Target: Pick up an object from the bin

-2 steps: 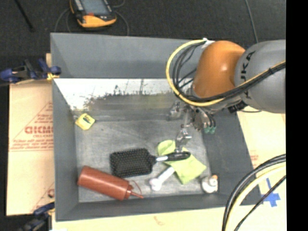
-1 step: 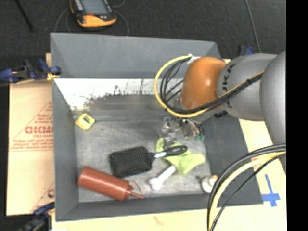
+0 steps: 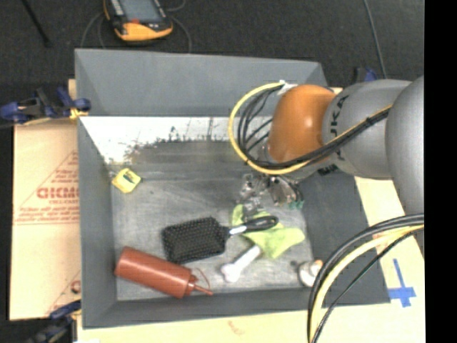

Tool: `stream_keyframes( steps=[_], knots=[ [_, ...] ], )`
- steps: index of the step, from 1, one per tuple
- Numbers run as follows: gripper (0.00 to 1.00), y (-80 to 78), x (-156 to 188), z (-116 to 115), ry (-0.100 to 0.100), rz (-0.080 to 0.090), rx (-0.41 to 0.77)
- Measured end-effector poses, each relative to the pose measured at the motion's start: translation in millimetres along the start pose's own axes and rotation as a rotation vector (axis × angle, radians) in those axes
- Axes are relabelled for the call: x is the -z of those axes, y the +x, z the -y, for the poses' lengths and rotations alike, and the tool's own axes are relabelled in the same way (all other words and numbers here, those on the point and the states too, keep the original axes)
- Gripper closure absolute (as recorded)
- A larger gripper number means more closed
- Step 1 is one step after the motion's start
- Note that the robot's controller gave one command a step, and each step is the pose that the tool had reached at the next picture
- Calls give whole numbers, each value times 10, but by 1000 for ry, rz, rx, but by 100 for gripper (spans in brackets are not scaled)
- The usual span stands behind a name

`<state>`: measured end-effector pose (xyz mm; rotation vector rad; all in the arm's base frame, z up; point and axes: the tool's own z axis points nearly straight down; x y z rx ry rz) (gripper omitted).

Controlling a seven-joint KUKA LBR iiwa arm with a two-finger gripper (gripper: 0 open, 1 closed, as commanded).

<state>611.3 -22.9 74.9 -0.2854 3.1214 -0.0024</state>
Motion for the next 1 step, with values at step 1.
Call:
stream_keyframes(
  steps=[1],
  knots=[
    [100,-55,1563,-64,1,1,12]
  ],
)
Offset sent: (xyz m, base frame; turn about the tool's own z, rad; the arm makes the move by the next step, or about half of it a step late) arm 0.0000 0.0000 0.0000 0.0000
